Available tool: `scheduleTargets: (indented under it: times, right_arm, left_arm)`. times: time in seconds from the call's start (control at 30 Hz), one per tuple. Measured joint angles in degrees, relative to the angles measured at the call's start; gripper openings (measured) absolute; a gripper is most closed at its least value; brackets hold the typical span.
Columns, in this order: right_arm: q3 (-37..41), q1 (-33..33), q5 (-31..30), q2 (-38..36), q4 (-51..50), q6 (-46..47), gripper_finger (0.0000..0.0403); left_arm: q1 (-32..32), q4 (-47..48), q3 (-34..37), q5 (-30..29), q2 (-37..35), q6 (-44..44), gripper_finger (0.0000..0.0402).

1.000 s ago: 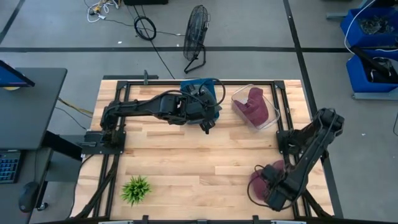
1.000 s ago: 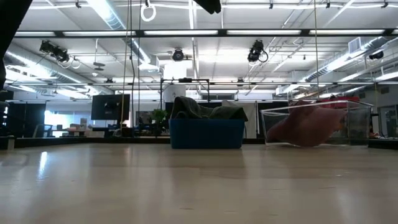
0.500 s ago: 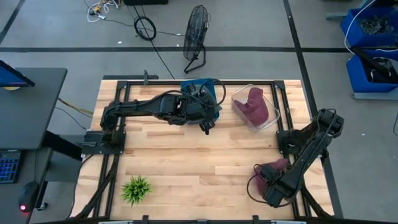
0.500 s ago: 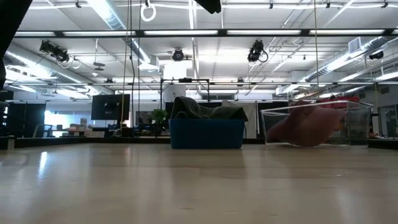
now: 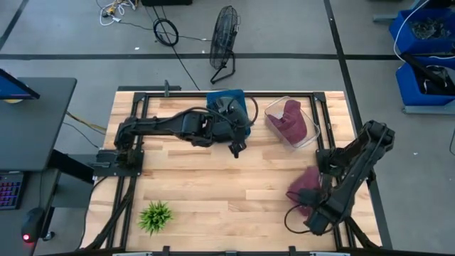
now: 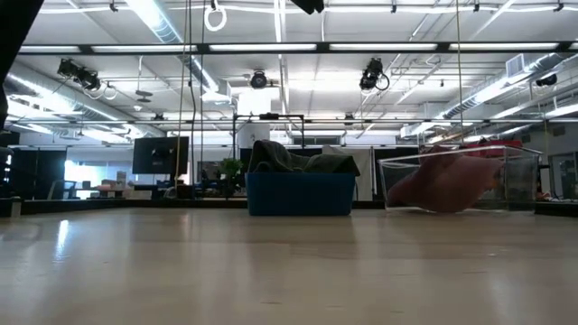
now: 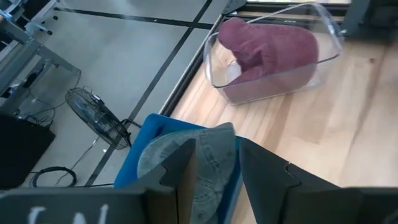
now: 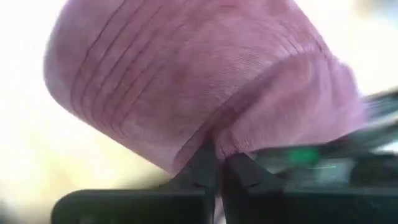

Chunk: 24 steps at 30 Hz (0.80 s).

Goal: Pick & Place hat
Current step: Put the red cap into the transparent bin

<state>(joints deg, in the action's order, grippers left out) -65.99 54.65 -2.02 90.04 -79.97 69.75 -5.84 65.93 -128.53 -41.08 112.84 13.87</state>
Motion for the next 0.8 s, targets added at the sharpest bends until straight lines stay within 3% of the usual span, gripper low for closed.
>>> scheduleTargets:
  times: [0.1,0.23,0.43,0.53,0.8]
  right_arm:
    - [-4.81,-0.59,-10.52,-0.19,-10.56,-8.88,0.0006]
    - [-6.02,-2.10,-28.01,-3.03,-6.39,-32.87,0.0006]
    - [-6.04,-9.13,-51.91,-4.82,-9.18,-53.03,0.0006]
    - [-5.99,-13.56,-56.71,-5.84,-9.62,-60.60,0.0005]
    - [-5.95,-27.72,-60.53,-15.24,-10.03,-72.76,0.0005]
  left_arm:
    - [-1.27,0.10,0.00,0.00,-0.08,0.81,0.0126]
    - [-3.05,0.03,0.00,0.02,-1.47,2.31,0.0126]
    - [-5.97,0.53,-0.03,-0.15,-6.02,6.15,0.0126]
    - [-7.30,0.29,-0.04,-0.44,-8.05,6.99,0.0126]
    - [-8.53,1.67,-0.04,-5.96,-10.73,11.05,0.0126]
